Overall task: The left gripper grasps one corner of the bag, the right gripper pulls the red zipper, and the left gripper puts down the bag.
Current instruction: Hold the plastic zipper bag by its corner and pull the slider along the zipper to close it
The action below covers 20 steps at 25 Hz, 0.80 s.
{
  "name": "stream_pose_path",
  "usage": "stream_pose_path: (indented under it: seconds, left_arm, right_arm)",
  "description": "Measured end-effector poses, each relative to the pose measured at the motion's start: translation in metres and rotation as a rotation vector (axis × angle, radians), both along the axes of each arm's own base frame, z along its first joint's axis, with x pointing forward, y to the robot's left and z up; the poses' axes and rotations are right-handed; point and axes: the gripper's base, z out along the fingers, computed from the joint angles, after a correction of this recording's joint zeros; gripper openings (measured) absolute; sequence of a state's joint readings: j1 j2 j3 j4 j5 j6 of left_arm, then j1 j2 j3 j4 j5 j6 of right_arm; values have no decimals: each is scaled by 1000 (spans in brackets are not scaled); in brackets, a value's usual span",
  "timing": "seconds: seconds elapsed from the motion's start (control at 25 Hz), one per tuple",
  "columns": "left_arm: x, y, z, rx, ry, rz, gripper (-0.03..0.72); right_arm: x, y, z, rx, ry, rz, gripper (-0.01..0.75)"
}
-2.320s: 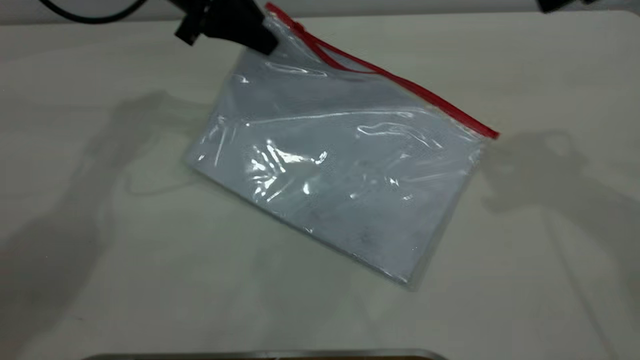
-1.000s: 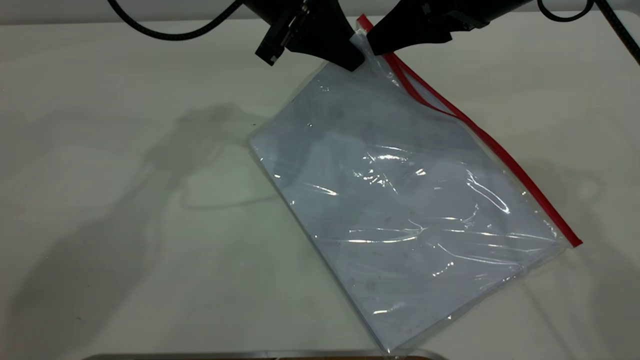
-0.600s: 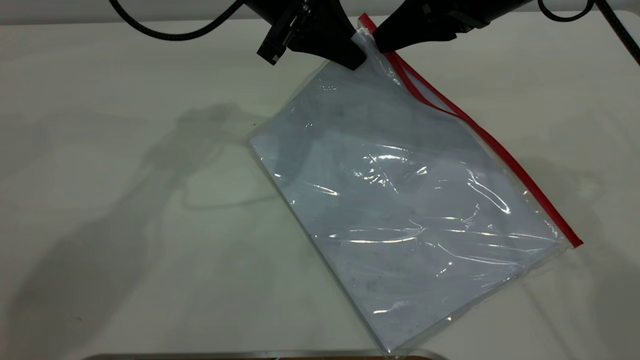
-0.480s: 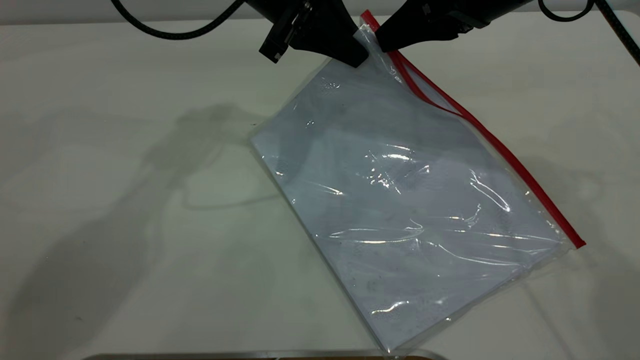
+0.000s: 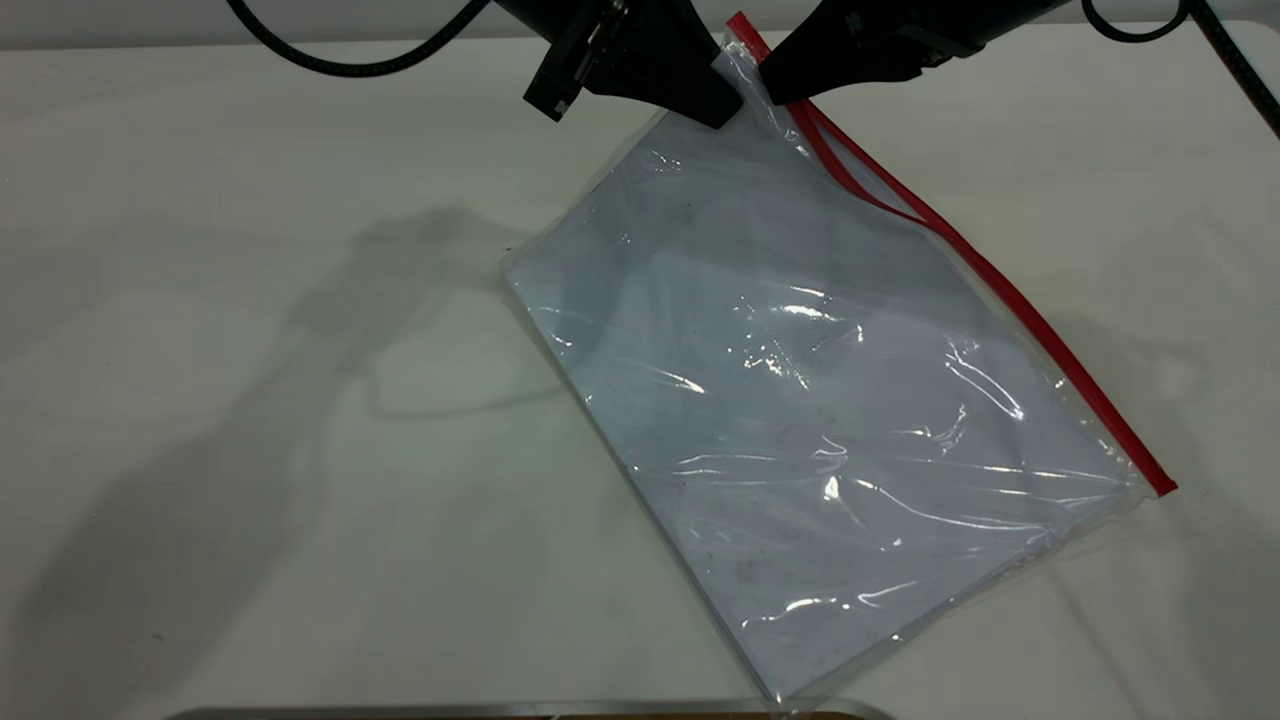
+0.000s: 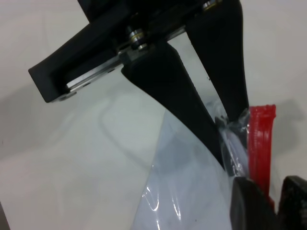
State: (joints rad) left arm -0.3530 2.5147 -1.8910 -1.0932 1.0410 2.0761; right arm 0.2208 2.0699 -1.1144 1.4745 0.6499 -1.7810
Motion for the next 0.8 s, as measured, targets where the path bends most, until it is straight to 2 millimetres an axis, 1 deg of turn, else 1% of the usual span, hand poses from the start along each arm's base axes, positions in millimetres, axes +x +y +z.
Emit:
stream_pose_path:
  seconds: [0.16, 0.24, 0.48, 0.8]
  left_arm:
    - [0, 0, 0, -1, 0, 0, 53]
    - [0, 0, 0, 0, 3, 2, 53]
    - [1, 0, -1, 9, 16, 29, 53]
    - [2, -2, -1, 5, 14, 52, 53]
  right_arm:
    - [0, 0, -1, -11, -2, 10, 56]
    - [-1, -1, -1, -19, 3, 11, 35]
    - [0, -4, -4, -65, 38, -23, 33]
    - [-1, -9, -9, -141, 63, -27, 33]
